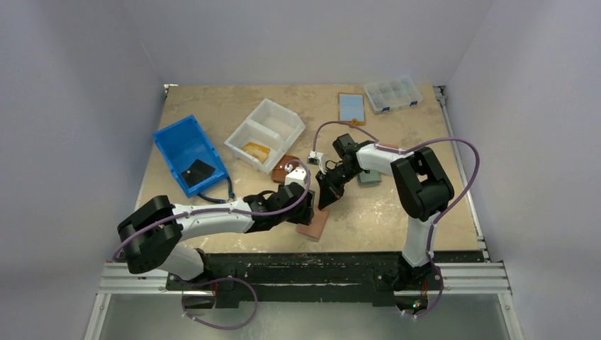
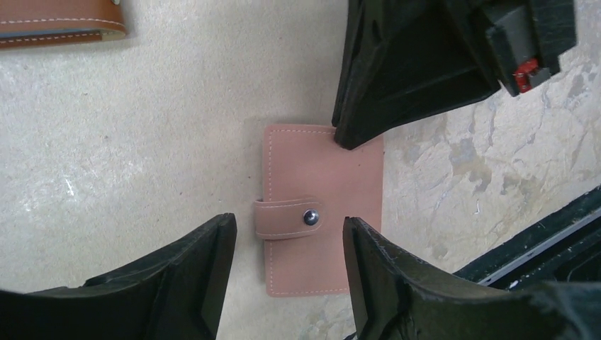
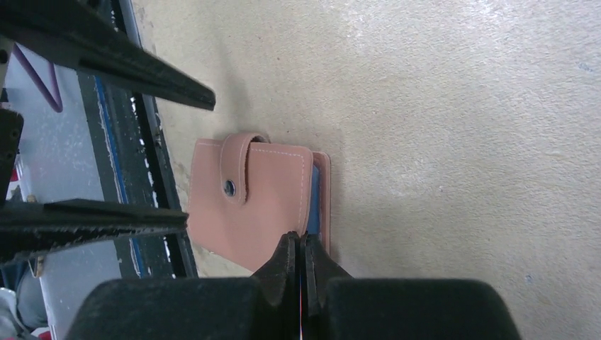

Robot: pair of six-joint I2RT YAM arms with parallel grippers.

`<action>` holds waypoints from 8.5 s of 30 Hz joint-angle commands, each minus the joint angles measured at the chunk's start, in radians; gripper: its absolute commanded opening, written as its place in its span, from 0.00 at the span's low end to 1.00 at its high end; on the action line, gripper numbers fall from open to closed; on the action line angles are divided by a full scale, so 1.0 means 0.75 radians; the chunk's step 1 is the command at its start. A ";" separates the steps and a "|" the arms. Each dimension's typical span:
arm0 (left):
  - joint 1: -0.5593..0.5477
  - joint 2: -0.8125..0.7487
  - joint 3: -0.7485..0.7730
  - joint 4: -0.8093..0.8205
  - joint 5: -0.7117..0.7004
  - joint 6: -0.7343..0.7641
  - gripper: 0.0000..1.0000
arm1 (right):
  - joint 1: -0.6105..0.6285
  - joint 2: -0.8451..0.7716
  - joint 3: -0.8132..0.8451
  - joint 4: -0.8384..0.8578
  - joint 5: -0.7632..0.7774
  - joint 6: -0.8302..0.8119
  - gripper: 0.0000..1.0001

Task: Take the credit cards out of the card holder
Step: Open the card holder at the center of the board, then remove the credit card from the card holder.

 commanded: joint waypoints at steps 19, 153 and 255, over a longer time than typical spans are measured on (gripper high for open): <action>-0.309 0.445 0.573 -0.623 -0.651 -0.162 0.41 | 0.005 -0.008 0.030 -0.043 -0.077 -0.026 0.00; 0.464 -0.390 -0.200 0.234 0.303 -0.159 0.00 | -0.115 -0.813 -0.258 -0.340 -0.049 -1.067 0.61; 0.146 -0.061 -0.240 0.352 0.148 -0.139 0.51 | -0.022 -0.447 -0.207 0.148 0.175 -0.149 0.00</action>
